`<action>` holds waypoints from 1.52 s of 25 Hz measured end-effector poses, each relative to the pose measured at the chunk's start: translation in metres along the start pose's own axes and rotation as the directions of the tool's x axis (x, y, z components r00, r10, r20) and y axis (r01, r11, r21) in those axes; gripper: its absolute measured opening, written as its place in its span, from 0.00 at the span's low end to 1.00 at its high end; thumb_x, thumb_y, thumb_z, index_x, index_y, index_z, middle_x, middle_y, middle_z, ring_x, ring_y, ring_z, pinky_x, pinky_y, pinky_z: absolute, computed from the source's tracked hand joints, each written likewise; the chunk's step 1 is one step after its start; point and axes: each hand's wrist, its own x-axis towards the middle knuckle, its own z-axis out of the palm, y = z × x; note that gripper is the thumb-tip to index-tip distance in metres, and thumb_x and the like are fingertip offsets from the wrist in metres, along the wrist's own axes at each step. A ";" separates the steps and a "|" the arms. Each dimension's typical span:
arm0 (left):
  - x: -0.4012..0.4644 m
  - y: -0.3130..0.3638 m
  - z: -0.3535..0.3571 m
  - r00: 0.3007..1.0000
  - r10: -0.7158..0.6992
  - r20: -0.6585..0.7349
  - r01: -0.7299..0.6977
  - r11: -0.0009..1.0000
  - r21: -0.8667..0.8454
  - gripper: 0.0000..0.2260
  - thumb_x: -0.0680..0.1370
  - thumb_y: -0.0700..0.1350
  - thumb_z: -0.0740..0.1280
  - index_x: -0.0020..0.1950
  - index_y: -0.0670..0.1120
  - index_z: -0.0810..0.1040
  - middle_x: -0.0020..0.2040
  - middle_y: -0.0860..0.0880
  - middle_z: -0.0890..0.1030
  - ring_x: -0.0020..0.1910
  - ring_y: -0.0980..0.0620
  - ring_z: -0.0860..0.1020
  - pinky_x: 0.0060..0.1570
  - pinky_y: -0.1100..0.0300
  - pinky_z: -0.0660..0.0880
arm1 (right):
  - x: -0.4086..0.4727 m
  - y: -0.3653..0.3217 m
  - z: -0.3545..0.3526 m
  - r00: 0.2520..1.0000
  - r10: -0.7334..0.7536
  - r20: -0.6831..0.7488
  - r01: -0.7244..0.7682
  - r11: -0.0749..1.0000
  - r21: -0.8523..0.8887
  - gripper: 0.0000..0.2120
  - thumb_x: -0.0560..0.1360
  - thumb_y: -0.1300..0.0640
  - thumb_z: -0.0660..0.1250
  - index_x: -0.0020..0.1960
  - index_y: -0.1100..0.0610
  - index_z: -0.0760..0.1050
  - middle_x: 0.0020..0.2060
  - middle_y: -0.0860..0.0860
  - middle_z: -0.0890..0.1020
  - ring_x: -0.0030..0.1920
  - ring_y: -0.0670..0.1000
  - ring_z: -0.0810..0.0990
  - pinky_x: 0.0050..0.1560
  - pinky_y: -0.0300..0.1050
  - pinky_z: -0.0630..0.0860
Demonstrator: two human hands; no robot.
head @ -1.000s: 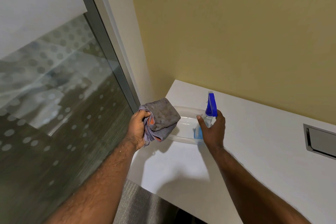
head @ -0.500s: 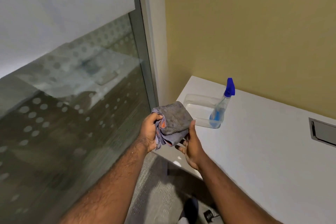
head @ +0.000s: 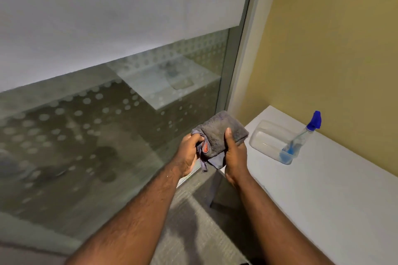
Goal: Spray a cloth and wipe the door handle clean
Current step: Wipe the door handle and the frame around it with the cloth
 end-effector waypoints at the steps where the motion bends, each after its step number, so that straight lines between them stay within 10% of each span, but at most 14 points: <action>1: -0.010 0.003 -0.008 1.000 0.022 -0.015 -0.021 0.999 0.033 0.10 0.76 0.35 0.58 0.47 0.41 0.79 0.42 0.44 0.82 0.43 0.49 0.79 0.46 0.57 0.77 | -0.009 -0.004 0.007 0.999 0.004 0.036 -0.003 1.000 -0.023 0.20 0.74 0.47 0.70 0.62 0.56 0.76 0.55 0.56 0.84 0.55 0.53 0.83 0.54 0.51 0.80; 9: -0.147 0.014 -0.064 0.938 0.140 -0.318 -0.080 0.977 0.195 0.03 0.69 0.44 0.62 0.40 0.48 0.74 0.33 0.52 0.77 0.34 0.55 0.75 0.42 0.59 0.73 | -0.108 -0.007 0.042 0.801 0.147 0.580 -0.078 0.987 -0.142 0.21 0.72 0.44 0.71 0.59 0.57 0.80 0.54 0.58 0.84 0.55 0.57 0.83 0.55 0.53 0.79; 13: -0.232 0.002 -0.110 0.892 0.211 -0.400 -0.051 0.925 0.375 0.10 0.77 0.42 0.60 0.35 0.47 0.72 0.32 0.52 0.76 0.34 0.55 0.73 0.39 0.63 0.73 | -0.182 0.021 0.064 0.700 0.087 0.709 0.240 0.906 -0.348 0.17 0.77 0.42 0.62 0.59 0.50 0.80 0.57 0.54 0.83 0.59 0.49 0.81 0.58 0.47 0.77; 17: -0.312 0.011 -0.153 0.862 0.309 -0.402 0.043 0.746 0.665 0.11 0.79 0.41 0.57 0.43 0.40 0.77 0.42 0.43 0.76 0.45 0.51 0.71 0.44 0.59 0.66 | -0.266 0.042 0.095 0.595 -0.138 0.792 0.722 0.523 -0.452 0.32 0.78 0.39 0.52 0.76 0.57 0.63 0.75 0.52 0.64 0.78 0.52 0.53 0.76 0.46 0.48; 23: -0.424 0.034 -0.225 0.803 0.430 -0.412 0.239 0.400 0.885 0.21 0.76 0.56 0.53 0.53 0.44 0.77 0.53 0.40 0.82 0.53 0.42 0.79 0.52 0.51 0.75 | -0.351 0.063 0.152 0.303 -0.185 0.935 0.952 0.108 -0.287 0.29 0.80 0.45 0.49 0.77 0.57 0.59 0.77 0.57 0.58 0.78 0.58 0.49 0.77 0.51 0.46; 33: -0.561 0.044 -0.377 0.730 0.568 -0.379 0.414 0.074 0.907 0.27 0.80 0.57 0.56 0.77 0.49 0.61 0.77 0.47 0.66 0.75 0.47 0.65 0.70 0.53 0.63 | -0.475 0.114 0.233 0.319 -0.307 0.897 0.947 0.073 -0.312 0.31 0.77 0.56 0.67 0.75 0.65 0.61 0.76 0.60 0.61 0.77 0.59 0.54 0.76 0.56 0.53; 38: -0.591 0.071 -0.430 0.670 0.660 -0.339 0.487 -0.045 0.872 0.31 0.80 0.58 0.57 0.80 0.47 0.56 0.80 0.49 0.58 0.78 0.48 0.57 0.74 0.50 0.58 | -0.489 0.124 0.262 0.285 -0.297 0.911 0.951 -0.029 -0.307 0.29 0.77 0.51 0.52 0.73 0.67 0.64 0.73 0.63 0.64 0.75 0.64 0.60 0.74 0.59 0.56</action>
